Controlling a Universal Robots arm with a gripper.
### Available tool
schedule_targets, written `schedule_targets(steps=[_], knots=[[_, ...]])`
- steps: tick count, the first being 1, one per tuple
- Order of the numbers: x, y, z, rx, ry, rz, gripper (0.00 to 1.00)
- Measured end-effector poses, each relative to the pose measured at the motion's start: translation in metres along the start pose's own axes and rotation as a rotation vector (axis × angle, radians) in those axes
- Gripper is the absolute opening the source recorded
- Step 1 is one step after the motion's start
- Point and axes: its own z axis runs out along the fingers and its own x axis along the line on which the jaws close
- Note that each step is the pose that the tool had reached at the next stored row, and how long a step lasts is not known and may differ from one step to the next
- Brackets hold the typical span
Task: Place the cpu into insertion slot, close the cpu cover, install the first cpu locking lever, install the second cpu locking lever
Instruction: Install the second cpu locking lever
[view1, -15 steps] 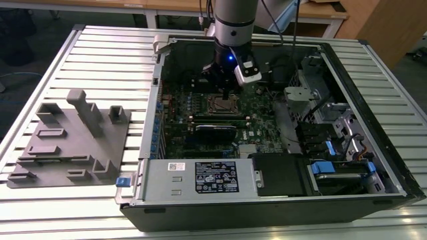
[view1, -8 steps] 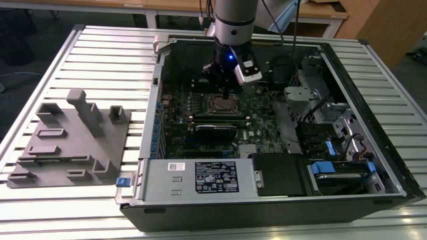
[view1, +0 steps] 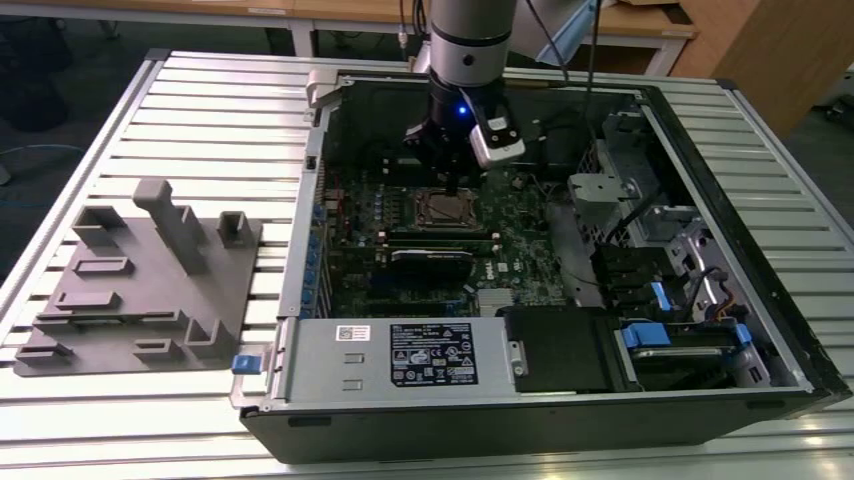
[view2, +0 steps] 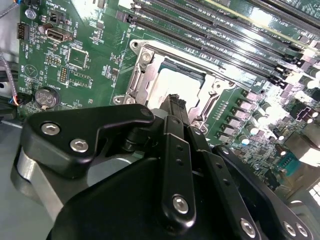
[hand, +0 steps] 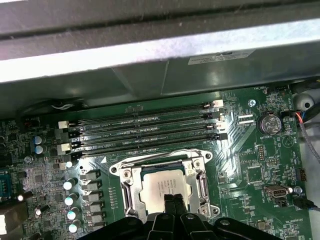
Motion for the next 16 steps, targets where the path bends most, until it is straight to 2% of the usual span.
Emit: schedule_targets(steps=[3, 16], knots=[[-0.0001, 0.0, -0.0024, 0.0, 0.0, 0.0, 0.11], [-0.0007, -0.0032, -0.003, 0.0, 0.0, 0.0, 0.11]])
